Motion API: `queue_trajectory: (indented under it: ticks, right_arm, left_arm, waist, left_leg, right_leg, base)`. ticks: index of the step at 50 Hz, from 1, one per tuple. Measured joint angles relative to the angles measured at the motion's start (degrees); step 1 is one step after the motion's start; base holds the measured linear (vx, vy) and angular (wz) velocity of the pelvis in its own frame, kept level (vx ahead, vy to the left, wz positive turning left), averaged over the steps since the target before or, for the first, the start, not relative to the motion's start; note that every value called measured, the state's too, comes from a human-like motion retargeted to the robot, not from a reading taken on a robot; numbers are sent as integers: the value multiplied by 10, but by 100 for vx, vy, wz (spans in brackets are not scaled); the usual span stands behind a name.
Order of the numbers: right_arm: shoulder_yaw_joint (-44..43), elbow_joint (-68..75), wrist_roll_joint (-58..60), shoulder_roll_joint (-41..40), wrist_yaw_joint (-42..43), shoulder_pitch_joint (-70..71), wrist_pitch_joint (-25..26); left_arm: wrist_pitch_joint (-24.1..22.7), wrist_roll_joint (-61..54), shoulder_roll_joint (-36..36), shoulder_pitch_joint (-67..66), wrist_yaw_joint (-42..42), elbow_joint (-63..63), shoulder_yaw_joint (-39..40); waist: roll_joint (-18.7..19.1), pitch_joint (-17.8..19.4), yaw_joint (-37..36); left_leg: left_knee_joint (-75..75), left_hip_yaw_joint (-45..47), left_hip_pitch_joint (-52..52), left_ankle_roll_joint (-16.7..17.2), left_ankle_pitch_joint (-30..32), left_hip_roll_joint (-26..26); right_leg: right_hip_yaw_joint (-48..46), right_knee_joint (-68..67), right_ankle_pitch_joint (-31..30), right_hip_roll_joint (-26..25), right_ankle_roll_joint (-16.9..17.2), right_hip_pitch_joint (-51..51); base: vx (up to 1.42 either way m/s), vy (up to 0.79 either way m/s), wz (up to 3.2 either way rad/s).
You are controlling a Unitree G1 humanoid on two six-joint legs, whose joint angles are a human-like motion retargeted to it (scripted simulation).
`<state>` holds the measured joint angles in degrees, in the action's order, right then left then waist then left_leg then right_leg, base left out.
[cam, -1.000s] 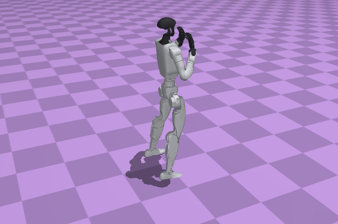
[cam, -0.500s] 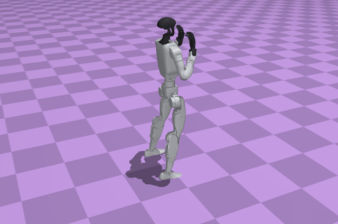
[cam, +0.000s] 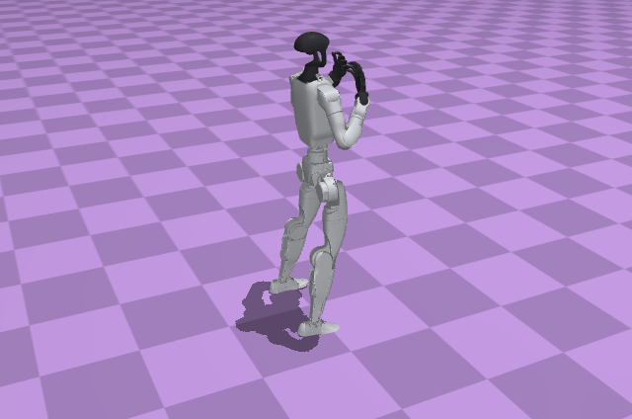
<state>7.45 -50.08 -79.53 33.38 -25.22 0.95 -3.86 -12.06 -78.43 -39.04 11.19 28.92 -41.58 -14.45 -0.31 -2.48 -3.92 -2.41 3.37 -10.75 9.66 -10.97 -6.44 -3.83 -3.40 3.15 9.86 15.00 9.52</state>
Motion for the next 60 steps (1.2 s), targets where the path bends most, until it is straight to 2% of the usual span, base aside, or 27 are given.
queue_trajectory:
  ticks: [5, 10, 15, 20, 25, 35, 40, 43, 47, 53, 55, 60]
  right_arm:
    - [8, -19, 38, 7, -25, -16, 19]
    - [20, -33, 61, -3, 3, 6, -3]
    - [34, -23, 29, -24, 26, 51, -32]
    - [33, -6, 32, -7, 18, 81, -30]
    - [40, -14, 35, 22, -8, 100, -12]
    - [54, -12, 96, 37, 23, 229, -25]
    - [44, -2, 60, 29, 33, 234, -39]
    - [35, -1, 46, 23, 22, 202, -33]
    - [24, -14, 72, 19, 4, 171, -22]
    - [29, -23, 135, 21, 35, 198, -45]
    - [41, -25, 121, 18, 40, 211, -52]
    - [55, -26, 1, 10, 37, 224, -64]
  left_arm:
    - [9, 15, 3, -9, 28, -23, 9]
    - [-17, 34, 11, 46, -7, -35, -15]
    - [-49, 8, -7, 95, -29, -21, -14]
    - [-32, -3, -50, 129, 5, -1, -21]
    - [-23, 22, -64, 157, 17, -13, -51]
    - [-52, 91, -41, 244, -59, -5, 0]
    - [-58, 57, -40, 239, -60, -3, 5]
    - [-44, 53, -34, 217, -38, -8, 3]
    - [-32, 60, -23, 193, -15, -18, -11]
    - [-49, 50, -36, 213, -22, -21, -31]
    - [-59, 52, -50, 229, -32, -16, -20]
    - [-79, 33, -77, 265, -53, -4, 12]
  waist:
    - [-2, 1, -4]
    - [-4, -3, -14]
    - [-7, -19, -9]
    - [-8, -19, -5]
    - [-2, -19, -10]
    - [4, -34, 1]
    - [7, -33, 4]
    - [6, -33, 1]
    - [4, -33, -3]
    - [0, -35, -2]
    - [0, -36, -1]
    - [2, -40, -4]
  left_leg:
    - [0, -2, 3, 0, 0, 0]
    - [0, -3, 5, 0, 2, 1]
    - [-1, -4, 10, 3, 4, -2]
    - [0, -5, 6, -1, 3, 2]
    - [0, -2, 4, -1, 3, 1]
    - [-2, 4, 2, -2, 4, 0]
    - [-2, 4, 2, -2, 5, 0]
    - [-2, 4, 3, -2, 6, 0]
    - [-1, 4, 4, -3, 6, 0]
    - [-1, 5, 2, -4, 7, 1]
    - [-1, 6, 2, -4, 7, 1]
    - [-3, 7, 3, -3, 7, 0]
  right_leg:
    - [-1, 0, -1, 0, 0, -2]
    - [-3, 0, -1, 0, 0, -3]
    - [-3, 1, -3, -2, 0, -7]
    - [-4, 0, -2, 1, 0, -4]
    - [0, 0, -3, 0, 0, -3]
    - [6, -2, -4, -1, 0, -5]
    - [7, -2, -5, -1, 0, -5]
    - [7, -2, -6, -1, 0, -6]
    - [7, -2, -6, -1, 0, -7]
    - [9, -2, -6, 0, 0, -7]
    - [9, -3, -6, 0, 0, -7]
    - [10, -3, -7, -1, 0, -9]
  base:
    - [0, 0, 0]
    - [0, 0, 0]
    - [0, 0, 0]
    - [0, 0, 0]
    - [0, 0, 0]
    - [0, 0, 0]
    - [0, 0, 0]
    - [0, 0, 0]
    - [0, 0, 0]
    - [0, 0, 0]
    - [0, 0, 0]
    - [0, 0, 0]
